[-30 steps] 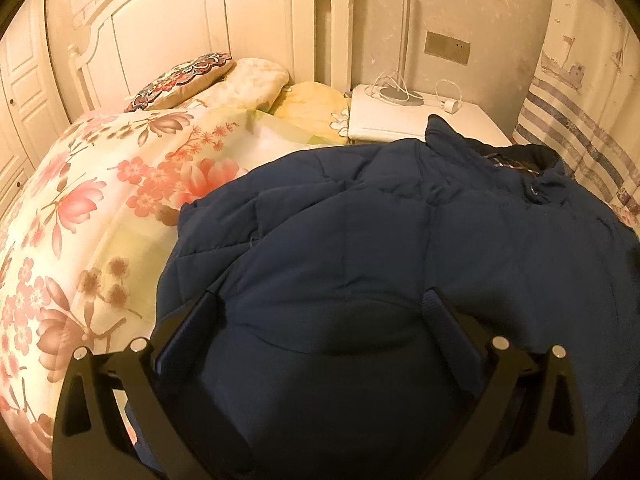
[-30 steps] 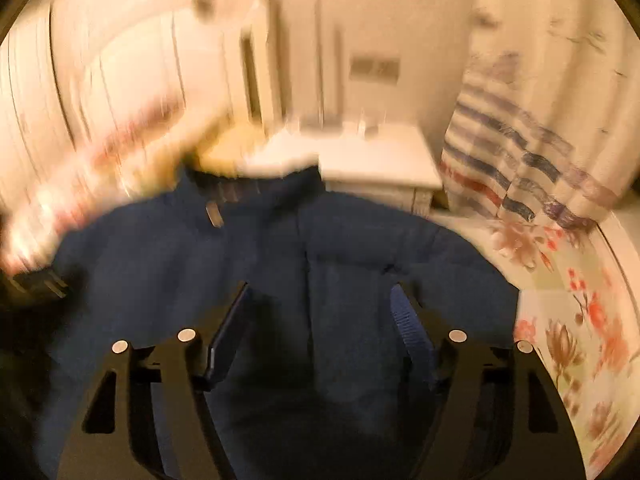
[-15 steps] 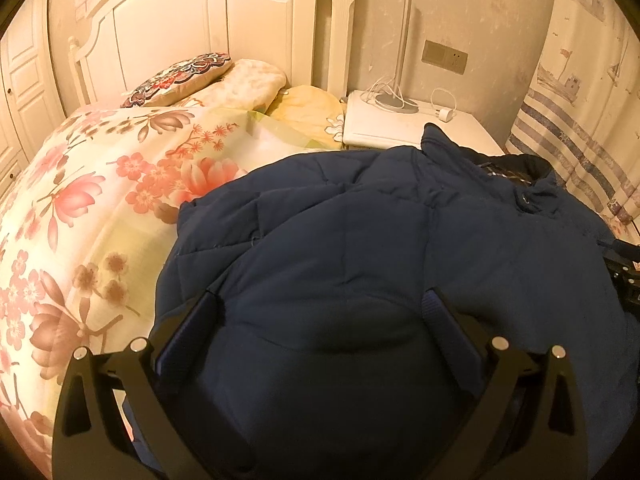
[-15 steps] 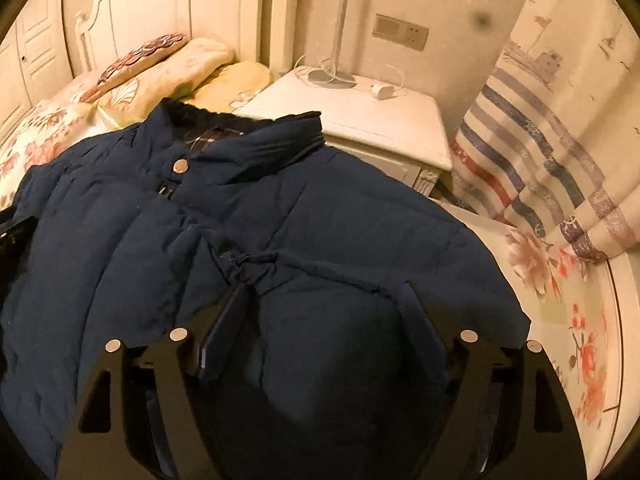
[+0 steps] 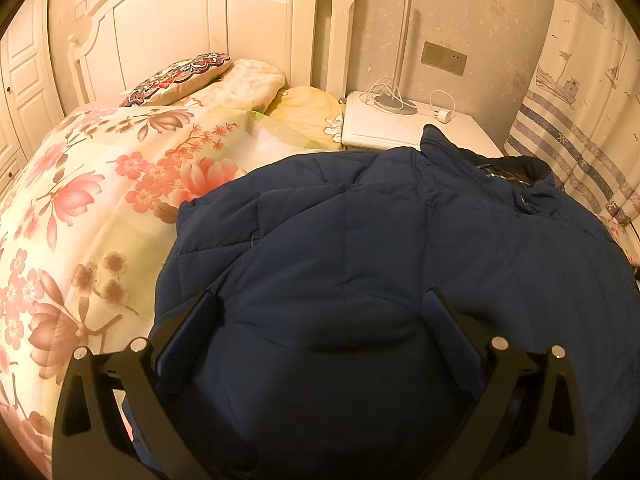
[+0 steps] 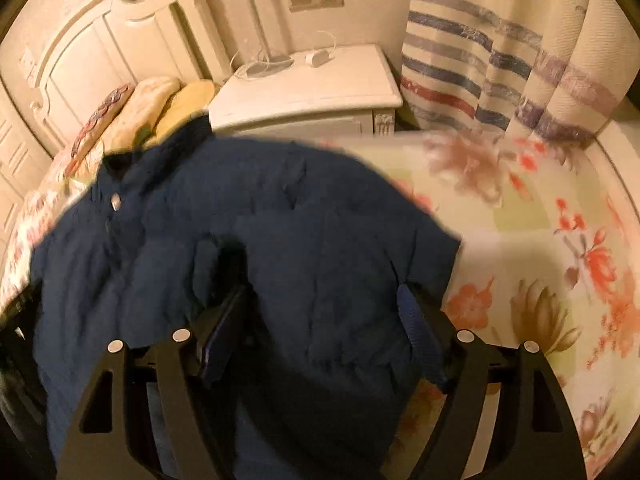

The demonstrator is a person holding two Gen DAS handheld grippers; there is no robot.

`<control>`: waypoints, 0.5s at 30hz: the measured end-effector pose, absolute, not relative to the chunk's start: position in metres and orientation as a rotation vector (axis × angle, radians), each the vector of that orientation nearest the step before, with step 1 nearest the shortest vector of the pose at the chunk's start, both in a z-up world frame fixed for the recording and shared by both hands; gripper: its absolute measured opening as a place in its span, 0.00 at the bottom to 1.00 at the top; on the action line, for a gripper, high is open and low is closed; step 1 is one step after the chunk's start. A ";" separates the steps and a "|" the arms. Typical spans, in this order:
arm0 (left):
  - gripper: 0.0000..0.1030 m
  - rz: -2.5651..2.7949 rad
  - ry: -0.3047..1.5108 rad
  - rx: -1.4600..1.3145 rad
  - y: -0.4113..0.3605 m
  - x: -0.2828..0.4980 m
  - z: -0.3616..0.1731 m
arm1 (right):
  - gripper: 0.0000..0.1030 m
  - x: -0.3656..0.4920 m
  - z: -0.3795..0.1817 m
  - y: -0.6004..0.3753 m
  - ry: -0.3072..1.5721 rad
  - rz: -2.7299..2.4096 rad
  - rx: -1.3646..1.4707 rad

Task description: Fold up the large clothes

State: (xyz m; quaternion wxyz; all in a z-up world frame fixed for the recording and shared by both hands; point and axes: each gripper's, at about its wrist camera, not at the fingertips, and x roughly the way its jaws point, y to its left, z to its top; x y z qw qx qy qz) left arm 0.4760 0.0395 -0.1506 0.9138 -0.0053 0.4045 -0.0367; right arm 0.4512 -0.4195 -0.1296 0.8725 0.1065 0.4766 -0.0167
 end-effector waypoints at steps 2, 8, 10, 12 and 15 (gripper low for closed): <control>0.98 -0.074 0.834 -0.010 0.039 0.476 -0.151 | 0.73 0.460 -0.113 -0.413 0.958 -0.040 0.226; 0.98 -0.077 0.832 -0.014 0.039 0.476 -0.151 | 0.77 0.506 -0.110 -0.373 0.971 0.005 0.130; 0.98 -0.078 0.833 -0.015 0.040 0.476 -0.150 | 0.78 0.517 -0.117 -0.366 1.002 -0.077 0.060; 0.98 -0.080 0.833 -0.018 0.040 0.475 -0.150 | 0.79 0.513 -0.118 -0.363 0.990 -0.146 0.030; 0.98 -0.084 0.834 -0.023 0.040 0.476 -0.150 | 0.79 0.479 -0.093 -0.358 0.828 -0.203 0.054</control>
